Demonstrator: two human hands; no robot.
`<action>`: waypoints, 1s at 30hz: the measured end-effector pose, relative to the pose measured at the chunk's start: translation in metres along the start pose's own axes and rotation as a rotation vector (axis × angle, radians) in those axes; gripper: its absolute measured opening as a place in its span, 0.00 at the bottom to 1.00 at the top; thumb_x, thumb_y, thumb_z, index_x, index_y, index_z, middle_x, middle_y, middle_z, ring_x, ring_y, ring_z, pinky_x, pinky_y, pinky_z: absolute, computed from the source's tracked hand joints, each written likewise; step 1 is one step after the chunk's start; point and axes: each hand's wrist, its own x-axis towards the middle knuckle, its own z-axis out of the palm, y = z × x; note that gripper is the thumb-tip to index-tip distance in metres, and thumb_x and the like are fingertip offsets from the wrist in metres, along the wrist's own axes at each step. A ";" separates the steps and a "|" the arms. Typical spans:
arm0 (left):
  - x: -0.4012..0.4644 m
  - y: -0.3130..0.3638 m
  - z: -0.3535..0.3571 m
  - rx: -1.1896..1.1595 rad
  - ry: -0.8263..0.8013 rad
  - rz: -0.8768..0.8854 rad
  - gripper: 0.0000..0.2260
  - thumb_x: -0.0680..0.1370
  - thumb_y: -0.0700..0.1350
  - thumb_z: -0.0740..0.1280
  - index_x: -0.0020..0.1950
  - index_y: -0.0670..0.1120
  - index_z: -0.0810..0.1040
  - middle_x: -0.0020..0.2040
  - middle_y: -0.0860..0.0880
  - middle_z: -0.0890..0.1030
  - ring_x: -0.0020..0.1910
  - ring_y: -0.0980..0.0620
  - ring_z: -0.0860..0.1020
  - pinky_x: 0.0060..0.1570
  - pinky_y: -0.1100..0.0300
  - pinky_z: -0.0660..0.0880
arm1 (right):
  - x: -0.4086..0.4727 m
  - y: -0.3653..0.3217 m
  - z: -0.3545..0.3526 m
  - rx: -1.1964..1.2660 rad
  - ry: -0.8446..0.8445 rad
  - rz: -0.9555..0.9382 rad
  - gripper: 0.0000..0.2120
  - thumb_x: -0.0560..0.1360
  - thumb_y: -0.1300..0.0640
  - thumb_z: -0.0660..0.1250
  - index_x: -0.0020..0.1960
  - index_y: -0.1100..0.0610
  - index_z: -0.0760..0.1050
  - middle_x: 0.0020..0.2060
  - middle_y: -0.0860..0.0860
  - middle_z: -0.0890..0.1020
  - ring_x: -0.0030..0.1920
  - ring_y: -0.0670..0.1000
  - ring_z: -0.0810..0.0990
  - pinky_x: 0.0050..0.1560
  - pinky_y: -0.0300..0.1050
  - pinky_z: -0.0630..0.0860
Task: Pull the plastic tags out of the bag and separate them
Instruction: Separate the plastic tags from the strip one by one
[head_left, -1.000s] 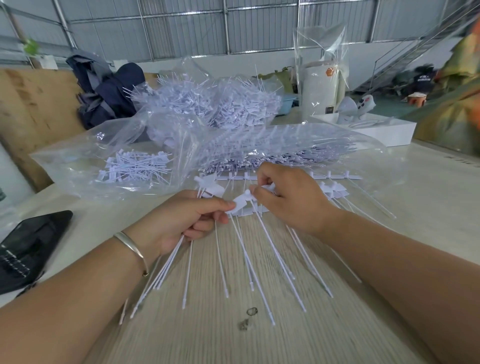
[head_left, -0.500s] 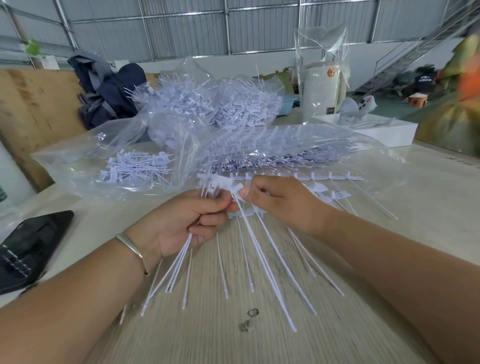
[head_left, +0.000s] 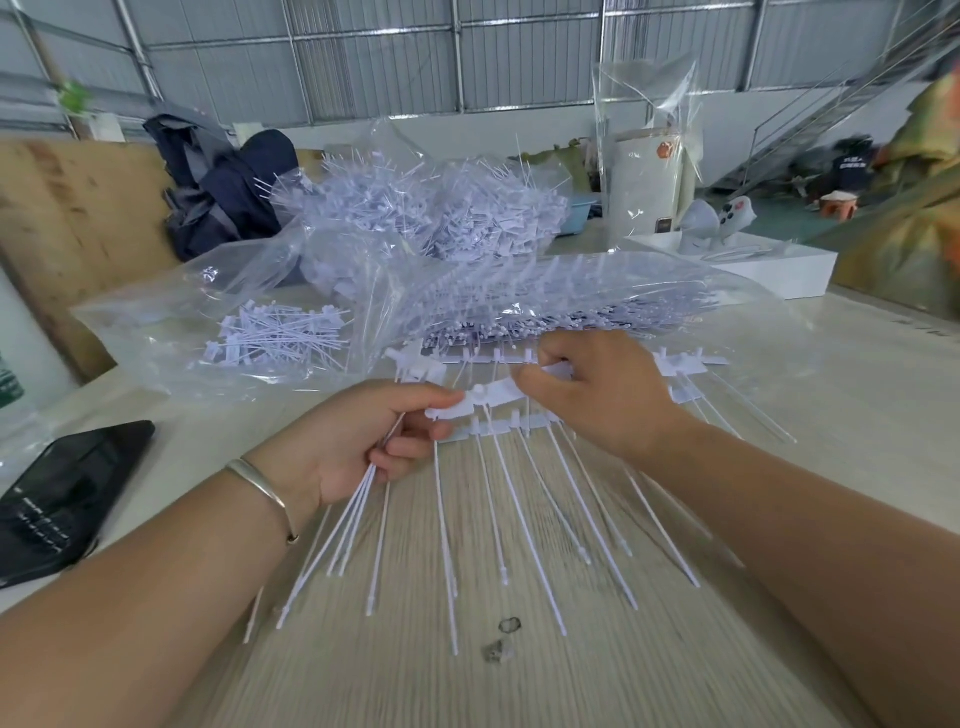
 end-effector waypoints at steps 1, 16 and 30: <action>0.000 0.000 0.000 0.032 0.003 0.009 0.07 0.68 0.46 0.71 0.38 0.48 0.73 0.30 0.50 0.72 0.18 0.59 0.58 0.17 0.69 0.50 | 0.000 -0.001 0.000 -0.007 -0.016 -0.001 0.20 0.72 0.45 0.64 0.29 0.53 0.61 0.24 0.49 0.65 0.29 0.49 0.65 0.32 0.44 0.62; 0.003 -0.007 -0.001 0.768 0.411 0.268 0.12 0.68 0.41 0.75 0.29 0.47 0.75 0.25 0.54 0.71 0.28 0.54 0.70 0.31 0.62 0.62 | 0.000 0.000 -0.002 -0.222 -0.109 -0.089 0.22 0.67 0.37 0.62 0.28 0.53 0.63 0.23 0.48 0.67 0.29 0.48 0.67 0.30 0.40 0.58; 0.004 -0.002 -0.001 -0.019 0.185 0.122 0.14 0.72 0.57 0.68 0.40 0.47 0.73 0.27 0.52 0.71 0.20 0.58 0.66 0.19 0.69 0.60 | -0.002 0.001 0.004 -0.054 -0.176 -0.147 0.19 0.75 0.35 0.54 0.36 0.48 0.62 0.29 0.45 0.69 0.32 0.46 0.69 0.35 0.46 0.68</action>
